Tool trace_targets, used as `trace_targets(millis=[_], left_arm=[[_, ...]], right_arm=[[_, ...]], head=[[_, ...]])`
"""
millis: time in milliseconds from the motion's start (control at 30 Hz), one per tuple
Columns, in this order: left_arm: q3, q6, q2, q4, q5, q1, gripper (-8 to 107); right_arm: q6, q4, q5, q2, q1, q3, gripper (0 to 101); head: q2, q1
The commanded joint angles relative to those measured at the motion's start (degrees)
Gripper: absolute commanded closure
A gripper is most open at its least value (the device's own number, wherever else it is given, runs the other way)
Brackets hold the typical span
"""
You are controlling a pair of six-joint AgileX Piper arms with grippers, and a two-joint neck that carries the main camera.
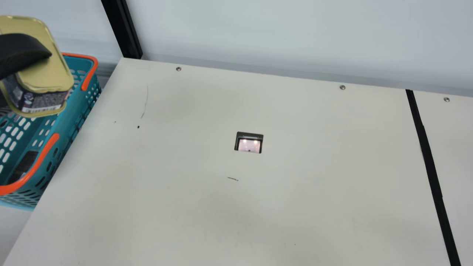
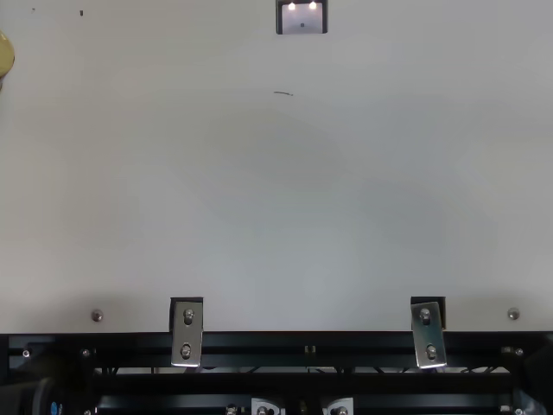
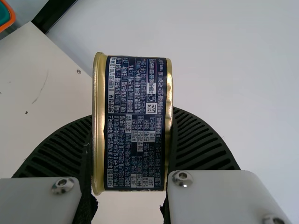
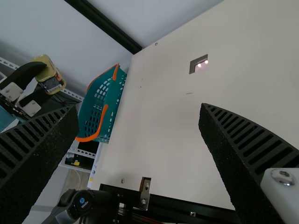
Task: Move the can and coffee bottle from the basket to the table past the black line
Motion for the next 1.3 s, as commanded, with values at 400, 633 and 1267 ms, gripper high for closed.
trace_targets(millis=[400, 633, 1267], left_arm=[[6.12, 8.79, 7.15, 5.59, -16.05, -9.22, 89], [11.22, 11.81, 16.58, 9.77, -34.45, -21.37, 89], [10.98, 2.86, 46.24, 25.92, -67.72, -38.74, 89]], right_arm=[[0.0, 0.0, 0.0, 0.0, 0.0, 0.0, 0], [0.0, 0.0, 0.0, 0.0, 0.0, 0.0, 0], [0.0, 0.0, 0.0, 0.0, 0.0, 0.0, 0]], head=[[-0.3, -0.42], [-0.3, -0.42], [-0.3, -0.42]])
